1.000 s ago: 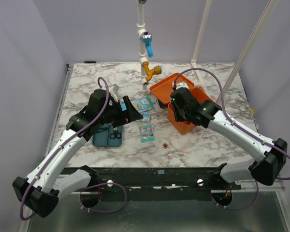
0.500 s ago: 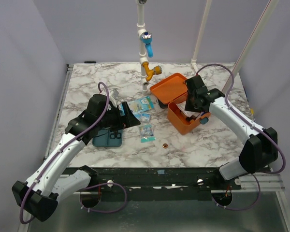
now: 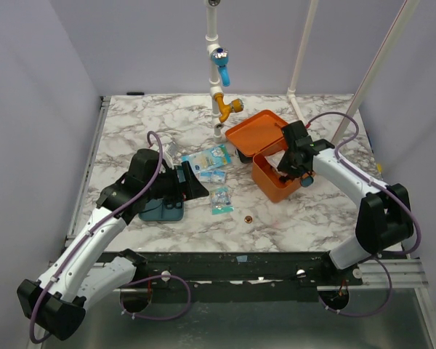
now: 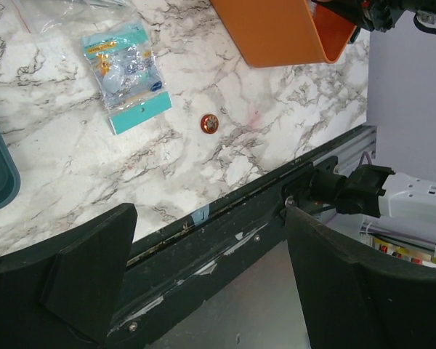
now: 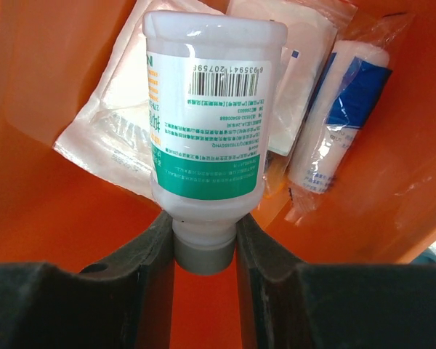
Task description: Organize the medicine kit
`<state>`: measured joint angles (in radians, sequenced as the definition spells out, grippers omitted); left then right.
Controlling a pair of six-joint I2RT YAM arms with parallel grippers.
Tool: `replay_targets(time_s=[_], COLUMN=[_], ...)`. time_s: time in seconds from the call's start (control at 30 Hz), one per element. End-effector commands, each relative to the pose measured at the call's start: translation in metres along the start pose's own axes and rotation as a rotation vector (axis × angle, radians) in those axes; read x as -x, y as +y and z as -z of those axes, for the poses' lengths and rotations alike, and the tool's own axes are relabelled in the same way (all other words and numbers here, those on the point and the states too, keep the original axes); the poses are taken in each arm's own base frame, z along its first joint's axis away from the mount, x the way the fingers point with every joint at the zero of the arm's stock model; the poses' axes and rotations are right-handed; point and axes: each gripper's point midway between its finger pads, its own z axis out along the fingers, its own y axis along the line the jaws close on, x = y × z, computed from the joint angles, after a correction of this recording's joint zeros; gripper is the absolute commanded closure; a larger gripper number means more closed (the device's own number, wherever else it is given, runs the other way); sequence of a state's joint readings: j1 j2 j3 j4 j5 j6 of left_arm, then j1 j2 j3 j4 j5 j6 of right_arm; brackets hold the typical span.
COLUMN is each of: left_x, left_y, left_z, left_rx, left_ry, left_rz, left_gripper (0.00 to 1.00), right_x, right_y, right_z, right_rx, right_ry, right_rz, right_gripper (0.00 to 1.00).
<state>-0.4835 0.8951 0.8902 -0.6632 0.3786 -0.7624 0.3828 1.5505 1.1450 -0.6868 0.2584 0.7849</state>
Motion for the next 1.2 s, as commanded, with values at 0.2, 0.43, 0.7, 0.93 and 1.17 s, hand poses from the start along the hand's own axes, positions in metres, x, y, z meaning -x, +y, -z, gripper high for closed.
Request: replay_targets(time_s=[0.2, 0.43, 0.7, 0.93, 1.17], left_x=[0.001, 0.001, 0.004, 0.004, 0.005], left_y=[-0.006, -0.005, -0.007, -0.002, 0.002], left_z=[0.001, -0.002, -0.004, -0.008, -0.009], left_rx=[-0.047, -0.05, -0.051, -0.028, -0.008], left_ry=[0.013, 0.021, 0.026, 0.033, 0.027], left_rz=[-0.038, -0.032, -0.028, -0.02, -0.014], left_gripper=[0.14, 0.14, 0.14, 0.14, 0.14], right_x=[0.035, 0.054, 0.053, -0.001, -0.05], right_y=[0.018, 0.025, 0.052, 0.096, 0.127], right_z=[0.039, 0.067, 0.091, 0.101, 0.101], right_rx=[0.102, 0.156, 0.338, 0.533, 0.57], right_ry=[-0.123, -0.174, -0.151, -0.025, 0.021], right_rz=[-0.167, -0.169, -0.018, 0.263, 0.439], right_gripper=[0.53, 0.44, 0.44, 0.44, 0.42])
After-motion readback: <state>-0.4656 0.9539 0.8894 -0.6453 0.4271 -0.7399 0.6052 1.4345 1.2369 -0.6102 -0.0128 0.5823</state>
